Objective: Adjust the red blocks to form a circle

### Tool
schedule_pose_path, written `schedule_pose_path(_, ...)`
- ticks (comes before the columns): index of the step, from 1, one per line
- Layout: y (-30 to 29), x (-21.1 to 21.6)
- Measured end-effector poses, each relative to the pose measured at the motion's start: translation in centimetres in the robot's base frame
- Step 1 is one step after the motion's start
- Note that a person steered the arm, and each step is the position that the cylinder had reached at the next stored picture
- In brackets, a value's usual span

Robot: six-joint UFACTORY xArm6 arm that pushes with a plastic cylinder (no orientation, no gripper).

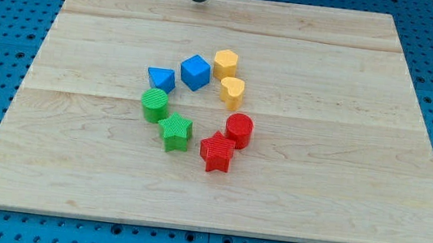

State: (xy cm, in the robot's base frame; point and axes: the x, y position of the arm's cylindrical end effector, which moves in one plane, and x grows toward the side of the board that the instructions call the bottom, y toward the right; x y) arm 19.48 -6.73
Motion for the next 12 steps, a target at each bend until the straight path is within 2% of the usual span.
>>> schedule_pose_path(1, -7.4, 2.4)
schedule_pose_path(2, -17.9, 9.5)
schedule_pose_path(3, -20.2, 24.0)
schedule_pose_path(4, -15.3, 37.6)
schedule_pose_path(5, -9.2, 42.4)
schedule_pose_path(7, 9.2, 41.1)
schedule_pose_path(9, 9.3, 34.5)
schedule_pose_path(10, 9.1, 32.7)
schedule_pose_path(11, 9.2, 32.7)
schedule_pose_path(12, 12.6, 34.2)
